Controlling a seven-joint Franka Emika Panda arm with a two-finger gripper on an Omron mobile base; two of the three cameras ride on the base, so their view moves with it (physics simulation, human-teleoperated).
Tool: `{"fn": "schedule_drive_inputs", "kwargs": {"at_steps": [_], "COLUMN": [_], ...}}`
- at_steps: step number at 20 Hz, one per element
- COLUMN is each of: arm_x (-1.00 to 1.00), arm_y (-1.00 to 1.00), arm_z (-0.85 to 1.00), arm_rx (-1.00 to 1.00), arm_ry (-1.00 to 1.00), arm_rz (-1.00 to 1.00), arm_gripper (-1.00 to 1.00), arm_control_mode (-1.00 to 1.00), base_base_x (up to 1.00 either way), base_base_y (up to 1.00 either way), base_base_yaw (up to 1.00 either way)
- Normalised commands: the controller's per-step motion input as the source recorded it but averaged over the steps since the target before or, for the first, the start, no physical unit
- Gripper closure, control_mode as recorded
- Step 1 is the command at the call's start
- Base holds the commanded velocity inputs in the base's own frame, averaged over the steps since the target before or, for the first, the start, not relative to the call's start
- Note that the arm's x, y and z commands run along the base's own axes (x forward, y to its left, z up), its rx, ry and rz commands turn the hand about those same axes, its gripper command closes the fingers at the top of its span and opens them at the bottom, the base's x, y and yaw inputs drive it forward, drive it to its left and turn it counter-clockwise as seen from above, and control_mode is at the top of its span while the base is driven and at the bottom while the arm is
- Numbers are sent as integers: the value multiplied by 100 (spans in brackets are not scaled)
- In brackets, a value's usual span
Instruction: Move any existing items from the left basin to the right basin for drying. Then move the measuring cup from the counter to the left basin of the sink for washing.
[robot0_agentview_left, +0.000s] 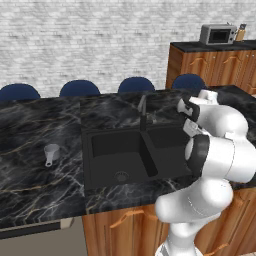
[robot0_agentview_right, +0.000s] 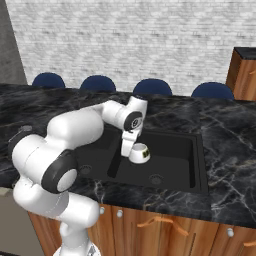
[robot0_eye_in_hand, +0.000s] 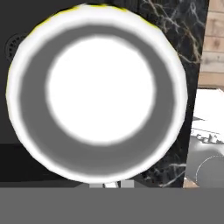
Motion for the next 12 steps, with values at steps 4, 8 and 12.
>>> {"fn": "schedule_drive_inputs", "kwargs": {"at_steps": [4, 8, 12], "arm_x": [44, 39, 36], "arm_y": [-15, -17, -17], "arm_z": [-52, -47, -39], "arm_rx": [2, 4, 3], "arm_ry": [0, 0, 0], "arm_rz": [0, 0, 0], "arm_gripper": [100, 100, 100], "arm_control_mode": [-100, -100, -100], "base_base_x": [0, 0, 0], "base_base_y": [0, 0, 0], "base_base_yaw": [0, 0, 0]}}
